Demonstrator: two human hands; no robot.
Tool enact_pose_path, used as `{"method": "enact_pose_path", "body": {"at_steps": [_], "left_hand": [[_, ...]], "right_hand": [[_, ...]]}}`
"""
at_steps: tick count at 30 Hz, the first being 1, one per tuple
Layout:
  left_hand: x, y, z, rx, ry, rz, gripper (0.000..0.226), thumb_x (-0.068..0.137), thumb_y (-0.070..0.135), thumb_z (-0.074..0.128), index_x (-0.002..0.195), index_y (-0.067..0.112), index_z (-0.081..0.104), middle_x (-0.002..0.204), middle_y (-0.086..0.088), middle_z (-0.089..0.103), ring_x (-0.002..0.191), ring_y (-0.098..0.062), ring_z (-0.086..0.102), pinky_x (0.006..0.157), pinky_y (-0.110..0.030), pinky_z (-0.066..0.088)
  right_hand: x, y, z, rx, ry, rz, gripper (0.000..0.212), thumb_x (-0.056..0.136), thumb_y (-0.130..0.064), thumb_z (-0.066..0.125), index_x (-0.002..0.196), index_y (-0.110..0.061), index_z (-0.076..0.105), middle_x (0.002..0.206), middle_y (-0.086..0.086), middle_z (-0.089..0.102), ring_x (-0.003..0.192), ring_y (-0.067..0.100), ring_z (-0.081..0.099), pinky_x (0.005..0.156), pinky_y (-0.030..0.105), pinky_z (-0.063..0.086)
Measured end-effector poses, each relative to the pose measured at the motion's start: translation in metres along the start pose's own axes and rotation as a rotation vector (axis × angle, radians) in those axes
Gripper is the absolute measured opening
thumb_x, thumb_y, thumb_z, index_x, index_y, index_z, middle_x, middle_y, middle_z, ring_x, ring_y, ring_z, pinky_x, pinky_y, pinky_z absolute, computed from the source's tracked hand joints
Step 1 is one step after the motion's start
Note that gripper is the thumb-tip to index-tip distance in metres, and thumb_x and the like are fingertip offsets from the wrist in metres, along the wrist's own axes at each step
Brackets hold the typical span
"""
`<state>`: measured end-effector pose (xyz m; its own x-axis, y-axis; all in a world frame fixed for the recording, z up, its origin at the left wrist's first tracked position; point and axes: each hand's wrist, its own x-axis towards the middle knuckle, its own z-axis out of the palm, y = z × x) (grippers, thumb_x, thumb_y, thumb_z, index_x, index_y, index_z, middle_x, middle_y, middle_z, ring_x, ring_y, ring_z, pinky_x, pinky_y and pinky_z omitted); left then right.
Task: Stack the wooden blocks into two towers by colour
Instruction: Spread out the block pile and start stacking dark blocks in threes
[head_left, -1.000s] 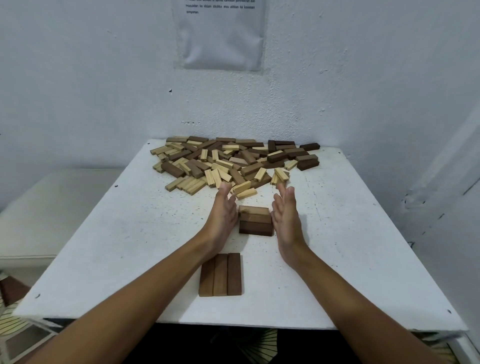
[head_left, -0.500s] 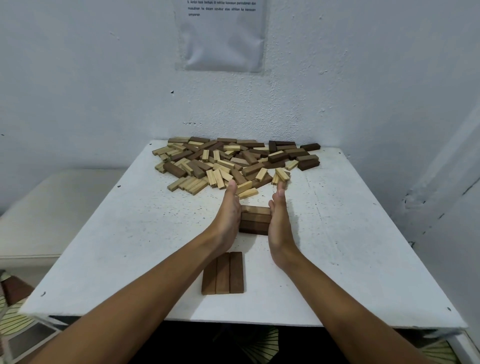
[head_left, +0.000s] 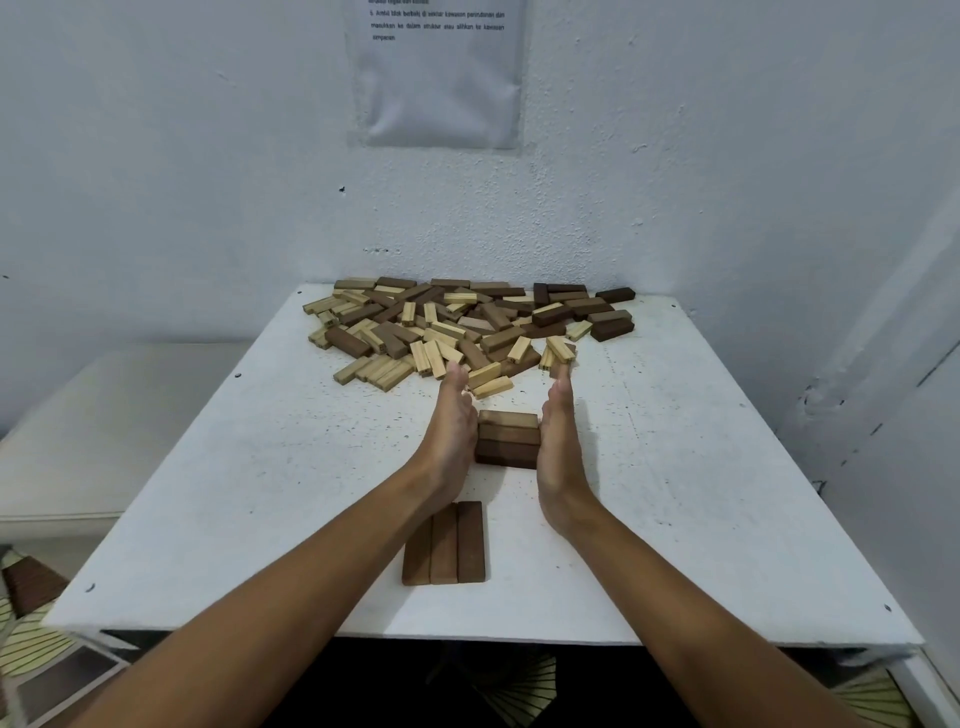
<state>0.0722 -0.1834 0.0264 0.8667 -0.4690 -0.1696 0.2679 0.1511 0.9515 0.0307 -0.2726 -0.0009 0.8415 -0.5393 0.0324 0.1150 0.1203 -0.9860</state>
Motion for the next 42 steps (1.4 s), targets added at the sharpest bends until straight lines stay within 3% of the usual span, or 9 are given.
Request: {"method": "enact_pose_path", "body": {"at_steps": [7, 12, 16, 24, 28, 30, 34, 37, 42], "left_hand": [[0.010, -0.002, -0.006, -0.063, 0.118, 0.033, 0.063, 0.100, 0.058, 0.014, 0.152, 0.024, 0.025, 0.161, -0.006, 0.017, 0.148, -0.021, 0.015, 0.120, -0.039, 0.013], [0.012, -0.001, 0.001, -0.110, 0.122, 0.035, 0.065, 0.100, 0.057, 0.010, 0.153, 0.021, 0.021, 0.161, -0.006, 0.016, 0.148, -0.019, 0.014, 0.116, -0.033, 0.015], [0.011, 0.000, 0.006, -0.102, 0.116, 0.048, 0.060, 0.102, 0.051, 0.012, 0.151, 0.018, 0.024, 0.156, -0.006, 0.029, 0.144, -0.016, 0.027, 0.098, -0.022, 0.024], [0.013, -0.005, 0.006, -0.025, 0.100, 0.060, 0.062, 0.102, 0.053, 0.010, 0.152, 0.019, 0.021, 0.156, -0.005, 0.030, 0.144, -0.015, 0.026, 0.100, -0.021, 0.021], [0.010, -0.004, 0.007, 0.024, 0.055, 0.084, 0.055, 0.103, 0.049, 0.013, 0.147, 0.022, 0.032, 0.129, 0.008, 0.046, 0.116, -0.002, 0.038, 0.097, -0.021, 0.024], [0.009, 0.000, 0.000, 0.139, 0.030, 0.100, 0.041, 0.104, 0.044, 0.024, 0.136, 0.025, 0.042, 0.121, 0.012, 0.050, 0.106, -0.002, 0.043, 0.098, -0.023, 0.027], [0.025, 0.002, -0.038, 0.655, -0.037, 0.265, 0.043, 0.091, 0.023, 0.065, 0.131, 0.020, 0.053, 0.128, 0.003, 0.056, 0.119, -0.012, 0.050, 0.096, -0.030, 0.042], [0.034, 0.003, -0.059, 0.978, -0.211, 0.303, 0.063, 0.079, 0.028, 0.079, 0.135, 0.026, 0.050, 0.133, 0.006, 0.051, 0.120, -0.013, 0.048, 0.088, -0.027, 0.046], [0.044, 0.001, -0.067, 1.114, -0.324, 0.269, 0.092, 0.069, 0.033, 0.086, 0.144, 0.031, 0.034, 0.138, 0.004, 0.047, 0.119, -0.014, 0.044, 0.078, -0.018, 0.040]], "right_hand": [[0.012, -0.004, -0.008, 0.137, 0.047, 0.027, 0.056, 0.101, -0.053, 0.016, 0.153, -0.035, 0.011, 0.162, -0.007, 0.012, 0.148, 0.013, 0.013, 0.118, 0.035, 0.014], [0.015, 0.002, -0.002, 0.147, 0.063, 0.017, 0.058, 0.100, -0.054, 0.018, 0.154, -0.033, 0.010, 0.162, -0.007, 0.011, 0.148, 0.012, 0.014, 0.122, 0.038, 0.012], [0.016, 0.006, -0.001, 0.149, 0.090, 0.013, 0.058, 0.100, -0.052, 0.021, 0.154, -0.032, 0.013, 0.162, -0.006, 0.013, 0.147, 0.012, 0.017, 0.122, 0.039, 0.013], [0.013, 0.005, 0.001, 0.148, 0.095, 0.005, 0.055, 0.102, -0.049, 0.021, 0.154, -0.031, 0.014, 0.161, -0.007, 0.015, 0.146, 0.012, 0.021, 0.122, 0.038, 0.014], [0.012, 0.005, 0.000, 0.131, 0.089, -0.005, 0.056, 0.102, -0.051, 0.028, 0.153, -0.031, 0.019, 0.159, -0.007, 0.020, 0.143, 0.010, 0.024, 0.120, 0.036, 0.018], [0.015, 0.003, -0.007, 0.063, 0.106, -0.007, 0.052, 0.100, -0.042, 0.042, 0.149, -0.028, 0.032, 0.154, -0.005, 0.034, 0.137, 0.009, 0.033, 0.112, 0.031, 0.027], [0.028, -0.001, -0.041, -0.327, 0.007, -0.110, 0.039, 0.093, -0.016, 0.061, 0.130, -0.021, 0.055, 0.126, -0.001, 0.059, 0.116, 0.015, 0.055, 0.097, 0.035, 0.049], [0.032, -0.002, -0.069, -0.648, -0.290, -0.156, 0.056, 0.085, -0.019, 0.072, 0.136, -0.027, 0.050, 0.126, -0.004, 0.058, 0.118, 0.014, 0.052, 0.082, 0.021, 0.045], [0.034, -0.007, -0.078, -0.817, -0.491, -0.088, 0.100, 0.069, -0.034, 0.084, 0.148, -0.044, 0.024, 0.140, -0.006, 0.048, 0.127, 0.011, 0.043, 0.100, 0.029, 0.039]]}}
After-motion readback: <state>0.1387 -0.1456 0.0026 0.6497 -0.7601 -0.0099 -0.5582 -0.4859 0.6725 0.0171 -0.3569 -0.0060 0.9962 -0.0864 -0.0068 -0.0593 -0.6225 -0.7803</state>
